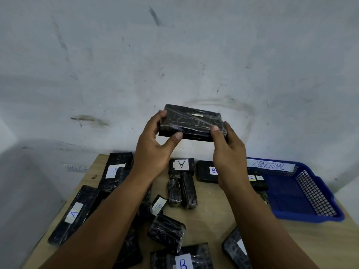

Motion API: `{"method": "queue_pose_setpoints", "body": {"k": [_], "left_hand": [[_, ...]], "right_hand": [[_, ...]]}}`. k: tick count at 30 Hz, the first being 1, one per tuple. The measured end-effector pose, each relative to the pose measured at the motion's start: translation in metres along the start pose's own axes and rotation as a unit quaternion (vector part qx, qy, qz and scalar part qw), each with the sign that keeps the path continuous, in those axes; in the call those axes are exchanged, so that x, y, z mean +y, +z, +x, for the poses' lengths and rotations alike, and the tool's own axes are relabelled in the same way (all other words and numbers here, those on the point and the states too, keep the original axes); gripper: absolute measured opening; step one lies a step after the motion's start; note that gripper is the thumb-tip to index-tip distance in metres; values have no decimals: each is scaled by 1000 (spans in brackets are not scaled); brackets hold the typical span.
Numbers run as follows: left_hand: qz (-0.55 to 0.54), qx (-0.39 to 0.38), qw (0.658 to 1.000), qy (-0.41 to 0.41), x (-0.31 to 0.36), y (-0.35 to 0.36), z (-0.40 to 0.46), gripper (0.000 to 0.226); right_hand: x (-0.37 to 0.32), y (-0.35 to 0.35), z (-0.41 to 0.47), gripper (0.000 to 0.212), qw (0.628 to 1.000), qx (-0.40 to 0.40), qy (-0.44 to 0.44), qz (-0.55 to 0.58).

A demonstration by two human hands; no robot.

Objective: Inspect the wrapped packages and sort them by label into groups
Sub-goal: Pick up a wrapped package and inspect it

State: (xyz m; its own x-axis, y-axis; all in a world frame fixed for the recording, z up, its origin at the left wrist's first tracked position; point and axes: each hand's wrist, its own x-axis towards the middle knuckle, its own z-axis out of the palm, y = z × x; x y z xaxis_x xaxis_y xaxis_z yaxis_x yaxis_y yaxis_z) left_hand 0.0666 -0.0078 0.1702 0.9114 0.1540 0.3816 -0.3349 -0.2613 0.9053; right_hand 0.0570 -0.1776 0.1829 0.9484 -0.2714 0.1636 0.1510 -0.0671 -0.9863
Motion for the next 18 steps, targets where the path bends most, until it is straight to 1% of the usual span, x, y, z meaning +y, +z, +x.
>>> {"method": "queue_pose_setpoints", "body": {"k": [1,2,3,5,6,7,10,13,14,15,16,18], "left_hand": [[3,-12,1000,-10,2,0,-1,68],[12,-19,999,-22,4,1,-2,72],[26,-22,999,-30,4,2,-4,69],[30,-18,999,-30,3,3,-9,42],[15,-8,999,-40,3,4,-11,29],[-3,8,999,-54,4,4,-12,22],[-15,53,995,-84,1,3,-11,18],[-10,48,994,-99,2,0,-10,11],[1,41,994,-100,2,-1,-9,12],[15,31,994,-104,2,-1,-8,19],[31,22,993,-112,1,-1,-7,33],[71,8,991,-115,-3,-3,-4,72]], "right_hand": [[2,0,1,19,1000,6,1,7],[3,1,1,19,1000,8,6,18],[3,1,1,20,1000,5,8,30],[5,-1,2,30,999,5,4,31],[5,-2,2,34,1000,7,3,30],[6,-3,2,34,999,12,2,30],[7,-4,1,33,999,12,12,45],[9,-2,0,26,997,26,12,74],[10,-2,0,23,997,30,9,75],[11,-2,0,21,997,31,8,71],[12,-2,1,20,997,31,7,64],[14,-3,3,18,999,20,1,45]]}}
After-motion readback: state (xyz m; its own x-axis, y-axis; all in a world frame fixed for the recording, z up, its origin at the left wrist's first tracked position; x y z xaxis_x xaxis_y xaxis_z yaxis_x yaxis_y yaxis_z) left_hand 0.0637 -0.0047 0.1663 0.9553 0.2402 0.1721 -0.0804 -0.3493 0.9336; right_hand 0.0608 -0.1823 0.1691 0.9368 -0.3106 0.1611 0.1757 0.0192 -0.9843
